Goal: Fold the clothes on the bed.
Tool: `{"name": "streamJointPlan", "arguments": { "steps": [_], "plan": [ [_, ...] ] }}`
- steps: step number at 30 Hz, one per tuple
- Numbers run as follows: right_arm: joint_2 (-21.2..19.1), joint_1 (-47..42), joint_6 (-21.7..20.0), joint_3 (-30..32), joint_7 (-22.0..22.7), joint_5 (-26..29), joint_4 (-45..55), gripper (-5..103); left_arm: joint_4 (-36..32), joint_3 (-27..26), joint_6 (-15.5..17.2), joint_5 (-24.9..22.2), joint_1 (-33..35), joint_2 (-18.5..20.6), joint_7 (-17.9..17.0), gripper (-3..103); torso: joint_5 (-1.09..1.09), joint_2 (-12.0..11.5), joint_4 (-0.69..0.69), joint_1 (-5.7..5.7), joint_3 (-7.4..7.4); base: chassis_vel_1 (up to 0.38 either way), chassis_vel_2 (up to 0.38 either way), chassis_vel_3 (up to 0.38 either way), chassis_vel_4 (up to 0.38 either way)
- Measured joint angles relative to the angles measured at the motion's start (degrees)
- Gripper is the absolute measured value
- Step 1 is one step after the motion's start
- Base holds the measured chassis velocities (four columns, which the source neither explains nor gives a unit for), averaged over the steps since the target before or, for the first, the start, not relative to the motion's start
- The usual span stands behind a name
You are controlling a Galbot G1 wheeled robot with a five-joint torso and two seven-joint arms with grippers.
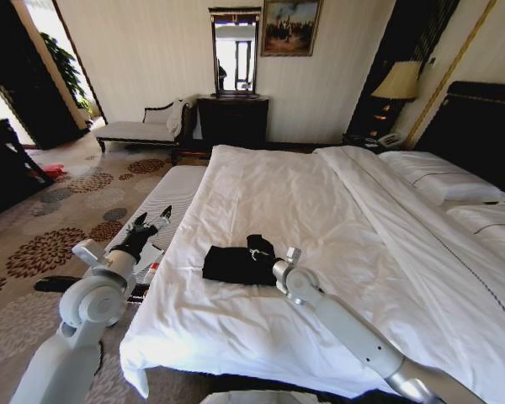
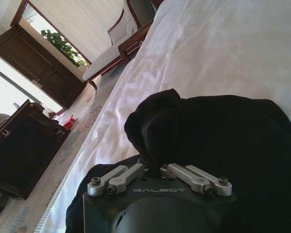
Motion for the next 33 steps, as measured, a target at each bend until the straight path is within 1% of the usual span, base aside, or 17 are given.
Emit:
{"name": "streamJointPlan", "arguments": {
  "steps": [7,11,21,26,33],
  "plan": [
    [1.61,0.22,0.13,-0.62,-0.48,-0.68,-1.51,4,-0.02,-0.20,-0.01,-0.07,0.13,-0.09,-0.06,100,-0.01,0.00,-0.01,0.00,0.00,0.000,0.000,0.000,0.000],
    [3.44,-0.54,0.36,-0.69,-0.81,-1.36,-2.53,4,-0.03,-0.20,-0.01,-0.07,0.23,-0.26,-0.07,100,0.00,0.00,0.00,0.00,0.00,0.000,0.000,0.000,0.000],
    [6.55,-0.68,0.74,-1.06,-1.37,-1.92,-3.89,4,0.10,-0.15,-0.02,-0.08,0.34,-0.33,-0.11,100,-0.01,0.00,0.00,0.00,-0.01,0.000,0.000,0.000,0.000],
    [8.93,-0.85,1.40,-1.35,-2.43,-2.53,-5.10,4,0.19,-0.28,-0.04,-0.07,0.57,-0.30,-0.13,100,0.00,0.00,0.00,0.00,-0.01,0.000,0.000,0.000,0.000],
    [10.18,-1.97,2.15,-1.37,-3.46,-3.01,-5.39,4,0.32,-0.35,-0.08,-0.08,0.62,-0.24,-0.15,100,0.00,0.00,0.00,0.00,-0.01,0.000,0.000,0.000,0.000]
  ]
}}
